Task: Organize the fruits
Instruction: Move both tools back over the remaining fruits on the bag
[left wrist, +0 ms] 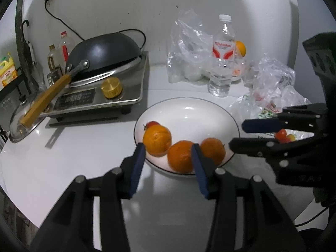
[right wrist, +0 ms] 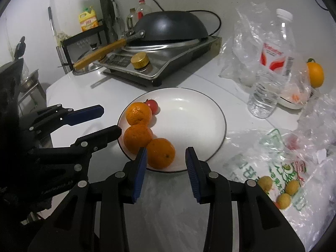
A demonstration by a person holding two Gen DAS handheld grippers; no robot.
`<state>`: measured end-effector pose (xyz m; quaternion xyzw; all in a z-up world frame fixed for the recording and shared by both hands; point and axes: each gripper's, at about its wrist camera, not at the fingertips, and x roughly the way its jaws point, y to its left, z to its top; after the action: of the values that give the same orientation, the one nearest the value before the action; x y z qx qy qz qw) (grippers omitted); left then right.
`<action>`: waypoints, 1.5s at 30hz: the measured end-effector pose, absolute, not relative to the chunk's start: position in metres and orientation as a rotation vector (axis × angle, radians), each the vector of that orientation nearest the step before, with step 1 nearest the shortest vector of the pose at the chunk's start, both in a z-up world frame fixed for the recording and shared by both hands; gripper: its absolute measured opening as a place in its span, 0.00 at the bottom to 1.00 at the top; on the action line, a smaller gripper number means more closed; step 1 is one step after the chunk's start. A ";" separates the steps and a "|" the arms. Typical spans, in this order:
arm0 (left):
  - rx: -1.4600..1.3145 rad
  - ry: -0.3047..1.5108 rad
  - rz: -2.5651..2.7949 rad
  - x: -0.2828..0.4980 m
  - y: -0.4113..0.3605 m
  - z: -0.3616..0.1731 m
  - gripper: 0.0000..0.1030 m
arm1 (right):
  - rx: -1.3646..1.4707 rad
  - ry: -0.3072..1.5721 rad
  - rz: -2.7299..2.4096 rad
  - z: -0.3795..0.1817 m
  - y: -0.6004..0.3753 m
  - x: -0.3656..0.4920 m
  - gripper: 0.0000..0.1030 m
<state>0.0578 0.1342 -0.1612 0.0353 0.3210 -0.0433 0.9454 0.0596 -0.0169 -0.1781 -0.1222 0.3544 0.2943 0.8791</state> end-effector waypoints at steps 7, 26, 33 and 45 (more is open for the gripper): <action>0.089 0.648 -0.097 0.052 0.116 -0.155 0.51 | -0.223 0.716 0.594 -0.172 -0.046 0.049 0.38; 0.140 0.656 -0.172 0.048 0.045 -0.151 0.51 | -0.177 0.712 0.518 -0.175 -0.123 0.029 0.38; 0.165 0.670 -0.201 0.047 0.022 -0.155 0.51 | -0.160 0.726 0.492 -0.183 -0.147 0.029 0.38; 0.222 0.704 -0.255 0.053 -0.017 -0.161 0.51 | -0.152 0.763 0.476 -0.203 -0.180 0.038 0.28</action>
<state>0.0533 -0.0171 -0.1608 0.1081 0.3429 -0.1242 0.9248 0.0385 -0.1798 -0.2026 -0.0735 0.3686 0.2296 0.8978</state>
